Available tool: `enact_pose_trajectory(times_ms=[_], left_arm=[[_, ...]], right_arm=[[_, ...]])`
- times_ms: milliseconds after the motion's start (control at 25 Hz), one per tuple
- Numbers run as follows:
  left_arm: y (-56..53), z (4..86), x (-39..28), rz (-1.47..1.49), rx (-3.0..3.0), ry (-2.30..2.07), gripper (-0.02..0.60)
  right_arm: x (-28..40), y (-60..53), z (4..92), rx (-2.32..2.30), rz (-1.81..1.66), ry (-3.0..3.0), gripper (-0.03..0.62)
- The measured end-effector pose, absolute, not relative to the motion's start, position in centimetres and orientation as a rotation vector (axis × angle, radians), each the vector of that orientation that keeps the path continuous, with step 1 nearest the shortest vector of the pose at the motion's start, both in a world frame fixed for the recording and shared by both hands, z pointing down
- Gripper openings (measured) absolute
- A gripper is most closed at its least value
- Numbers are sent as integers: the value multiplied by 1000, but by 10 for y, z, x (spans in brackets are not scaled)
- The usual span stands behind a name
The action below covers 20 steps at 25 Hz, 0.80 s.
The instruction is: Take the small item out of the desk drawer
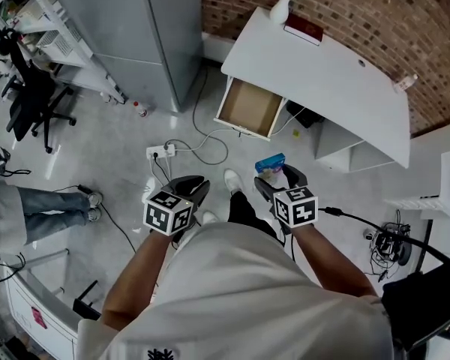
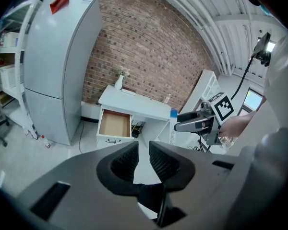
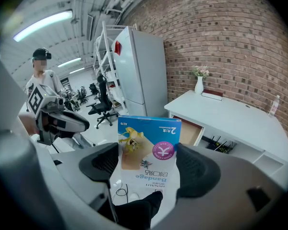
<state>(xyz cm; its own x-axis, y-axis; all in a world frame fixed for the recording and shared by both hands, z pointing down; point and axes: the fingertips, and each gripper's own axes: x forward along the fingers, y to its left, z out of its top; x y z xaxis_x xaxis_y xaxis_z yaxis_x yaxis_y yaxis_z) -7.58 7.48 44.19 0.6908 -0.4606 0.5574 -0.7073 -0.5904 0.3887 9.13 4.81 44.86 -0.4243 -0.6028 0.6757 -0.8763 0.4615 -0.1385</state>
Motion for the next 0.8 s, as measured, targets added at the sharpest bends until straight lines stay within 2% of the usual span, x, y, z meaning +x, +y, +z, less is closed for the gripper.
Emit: enact_pose_trajectory(times_ms=[800], left_arm=[[76,453,-72,549,2278,-878,83]], right_arm=[[92,45,462,1207,676,-2142,364]])
